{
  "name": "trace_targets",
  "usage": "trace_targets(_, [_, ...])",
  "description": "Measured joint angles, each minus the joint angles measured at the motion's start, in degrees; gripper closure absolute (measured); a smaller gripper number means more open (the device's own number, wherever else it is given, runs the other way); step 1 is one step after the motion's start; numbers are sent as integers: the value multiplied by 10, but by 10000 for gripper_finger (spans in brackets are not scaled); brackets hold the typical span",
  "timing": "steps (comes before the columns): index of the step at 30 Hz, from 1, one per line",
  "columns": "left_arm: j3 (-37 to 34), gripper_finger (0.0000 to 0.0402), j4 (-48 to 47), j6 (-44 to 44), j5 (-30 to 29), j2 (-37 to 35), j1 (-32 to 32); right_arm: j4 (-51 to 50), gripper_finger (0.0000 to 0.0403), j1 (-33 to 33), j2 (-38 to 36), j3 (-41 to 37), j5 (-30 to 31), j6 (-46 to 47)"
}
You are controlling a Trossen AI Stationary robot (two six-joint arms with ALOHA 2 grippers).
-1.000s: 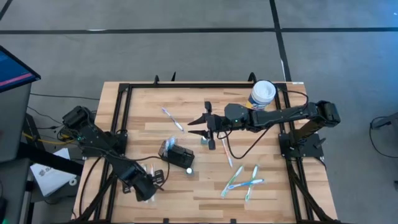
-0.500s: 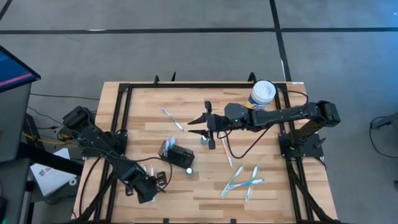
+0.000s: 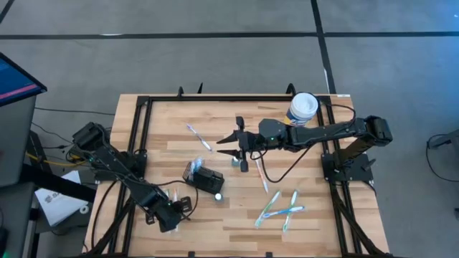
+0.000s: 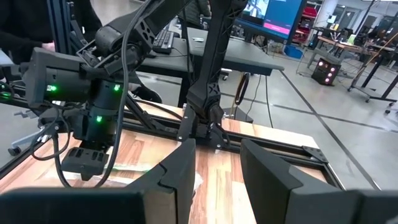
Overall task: Pick & Place toothbrushing station
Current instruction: Put the left orange toothbrush into the right compartment of the wire organizer
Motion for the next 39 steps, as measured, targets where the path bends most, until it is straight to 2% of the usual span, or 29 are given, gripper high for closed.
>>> trace_targets(10, [-2, 281, 2, 0, 8, 0, 0, 0, 285, 7, 0, 0, 0, 0])
trace_targets(14, [-26, 286, 4, 0, 24, 0, 0, -5, 285, 7, 0, 0, 0, 0])
trace_targets(31, [-79, 287, 100, 0, 26, -2, 0, -8, 285, 7, 0, 0, 0, -9])
trace_targets(35, [-79, 305, 107, 0, 26, -3, 0, -8, 285, 7, 0, 0, 0, -9])
trace_targets(39, [-80, 347, 116, 0, 26, -2, 0, -8, 285, 7, 0, 0, 0, -9])
